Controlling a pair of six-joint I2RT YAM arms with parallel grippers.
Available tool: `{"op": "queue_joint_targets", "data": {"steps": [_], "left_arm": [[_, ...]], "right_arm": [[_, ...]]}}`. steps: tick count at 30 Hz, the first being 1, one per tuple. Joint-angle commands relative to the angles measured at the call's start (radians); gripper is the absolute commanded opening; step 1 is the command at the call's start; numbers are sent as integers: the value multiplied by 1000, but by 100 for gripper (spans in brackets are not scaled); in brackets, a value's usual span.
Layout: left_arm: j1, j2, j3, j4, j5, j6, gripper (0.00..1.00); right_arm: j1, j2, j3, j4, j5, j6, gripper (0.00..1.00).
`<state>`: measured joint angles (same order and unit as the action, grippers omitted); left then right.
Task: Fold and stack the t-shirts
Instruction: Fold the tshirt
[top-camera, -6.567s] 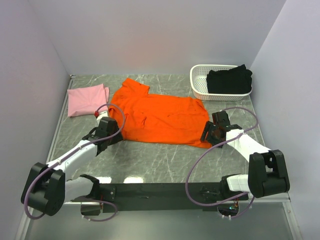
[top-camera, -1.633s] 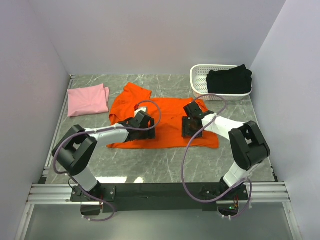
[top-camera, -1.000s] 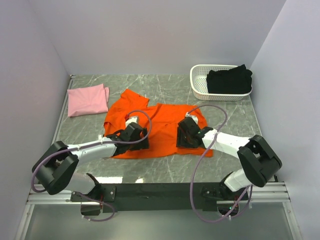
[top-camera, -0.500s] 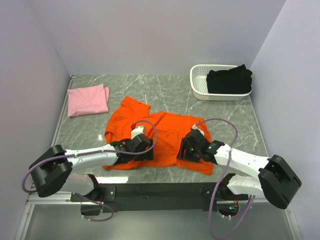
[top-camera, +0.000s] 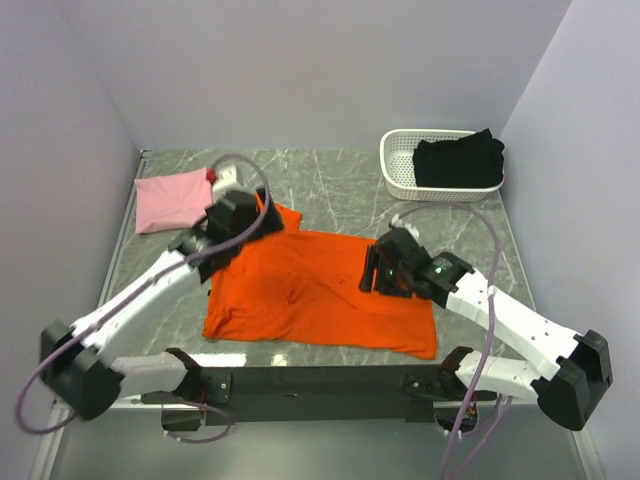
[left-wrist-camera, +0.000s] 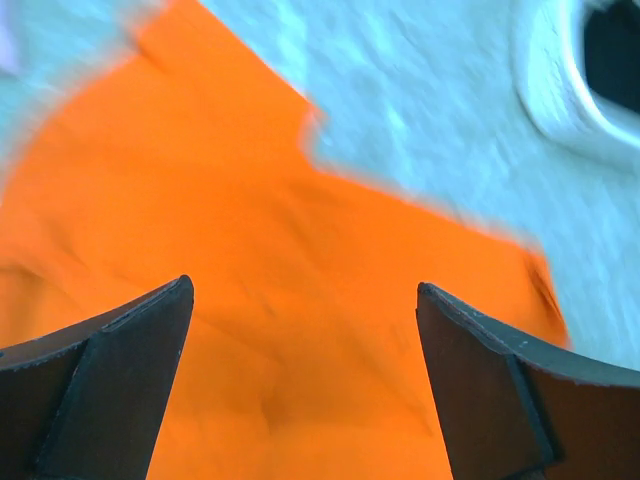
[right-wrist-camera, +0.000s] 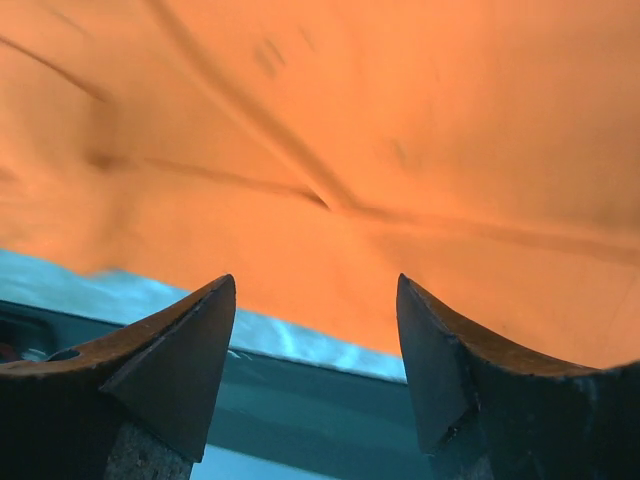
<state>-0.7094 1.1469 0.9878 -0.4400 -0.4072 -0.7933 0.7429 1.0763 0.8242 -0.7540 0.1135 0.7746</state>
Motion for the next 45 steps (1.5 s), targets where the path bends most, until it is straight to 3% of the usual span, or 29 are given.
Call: {"op": "queue_joint_targets", "data": {"steps": [1,4,9,20,28,45], "left_arm": [[163,176,114,60,22,146,99],[276,374,260,90,37,207,99],[352,687,533,112,57,279,91],[422,1074,908,55,97,362,70],[439,1154,930,35,128,342,66],[442,1166,853,30,99,347,55]], "right_arm": [[-37,37,123,-7,69,-99,73],[-59,76,159,36,34,-138,73],[-66,74,119,123,-27,-149,72],[-91,-2,-2,179,-67,-147,72],[-97,-58,-34,171,-69,-135,72],[-99,-78,-89,183,-66,-118,72]]}}
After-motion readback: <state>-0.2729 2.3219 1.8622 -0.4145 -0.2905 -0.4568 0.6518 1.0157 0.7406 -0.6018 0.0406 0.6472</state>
